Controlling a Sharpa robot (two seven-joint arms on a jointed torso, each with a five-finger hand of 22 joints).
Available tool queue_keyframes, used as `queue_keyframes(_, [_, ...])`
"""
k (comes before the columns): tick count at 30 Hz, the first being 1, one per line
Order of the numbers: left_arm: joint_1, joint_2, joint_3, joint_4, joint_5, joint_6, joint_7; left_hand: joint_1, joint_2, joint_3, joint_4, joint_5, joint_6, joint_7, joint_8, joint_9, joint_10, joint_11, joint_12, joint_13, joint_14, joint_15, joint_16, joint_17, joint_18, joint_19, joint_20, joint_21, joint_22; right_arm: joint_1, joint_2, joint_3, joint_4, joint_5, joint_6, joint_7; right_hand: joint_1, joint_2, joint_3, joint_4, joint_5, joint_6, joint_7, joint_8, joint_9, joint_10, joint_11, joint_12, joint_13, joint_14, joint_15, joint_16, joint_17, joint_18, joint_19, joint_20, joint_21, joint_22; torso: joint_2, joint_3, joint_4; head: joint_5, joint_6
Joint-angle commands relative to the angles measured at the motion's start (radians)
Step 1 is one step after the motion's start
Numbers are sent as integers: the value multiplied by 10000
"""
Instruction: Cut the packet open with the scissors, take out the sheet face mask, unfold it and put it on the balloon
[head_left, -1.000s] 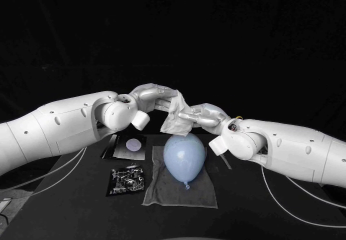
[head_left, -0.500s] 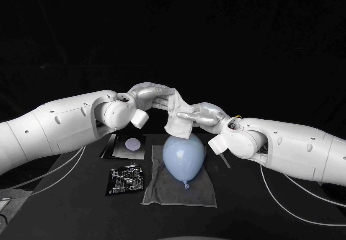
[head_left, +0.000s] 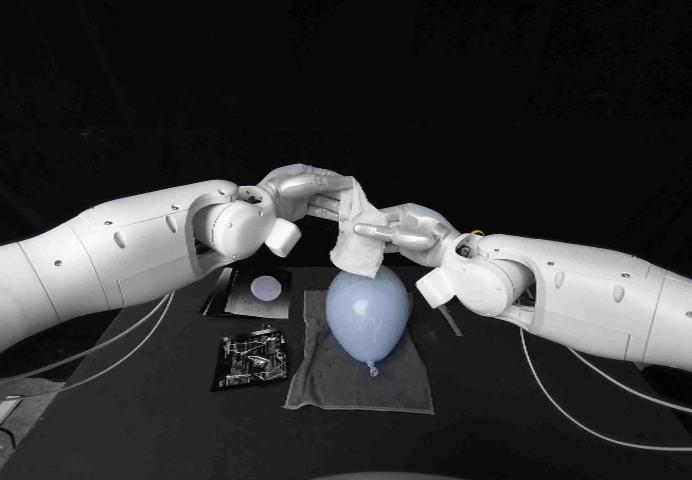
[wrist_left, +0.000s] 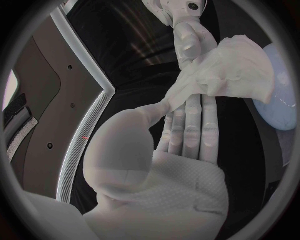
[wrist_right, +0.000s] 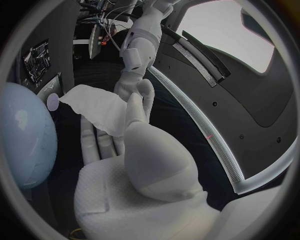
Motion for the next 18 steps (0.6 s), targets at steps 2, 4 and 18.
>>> queue_keyframes(2, [10, 26, 7, -28, -4, 106, 134, 99, 0, -16, 52, 36, 28, -1, 40, 1676, -56, -20, -50, 2, -60, -18, -36, -5, 117, -74, -11, -43, -11, 14, -10, 9, -8, 49, -122, 16, 50, 432, -180, 36, 4, 10, 67, -96, -35, 73, 21, -125, -9, 78, 20, -83, -9, 179, 79, 29, 6, -40, -5, -1, -8, -1, 7])
queue_keyframes(4, [9, 26, 7, -37, 16, 49, 170, 104, 1, -19, 53, 35, 32, -2, 41, 1677, -50, -22, -49, 3, -59, -19, -35, -4, 120, -74, -10, -43, -11, 16, -17, 8, -15, 45, -201, -31, -12, 392, -307, 86, 2, -25, 115, -146, -58, 56, 60, -188, -9, 65, 41, -122, -16, 175, 70, 39, -18, -63, -5, 2, -2, -14, 3])
queue_keyframes(18, [6, 46, 8, -46, 220, -205, 388, 127, 8, -33, 61, 35, 51, -4, 48, 1680, -22, -30, -39, 7, -46, -28, -23, 5, 131, -68, -6, -40, -10, 21, -25, -12, -110, -319, -469, -488, 215, 339, -685, -72, 7, -139, 197, -349, -143, -39, 123, -341, 6, 127, 74, -251, -18, 177, 100, 61, -78, -162, -2, 2, -6, -31, 20])
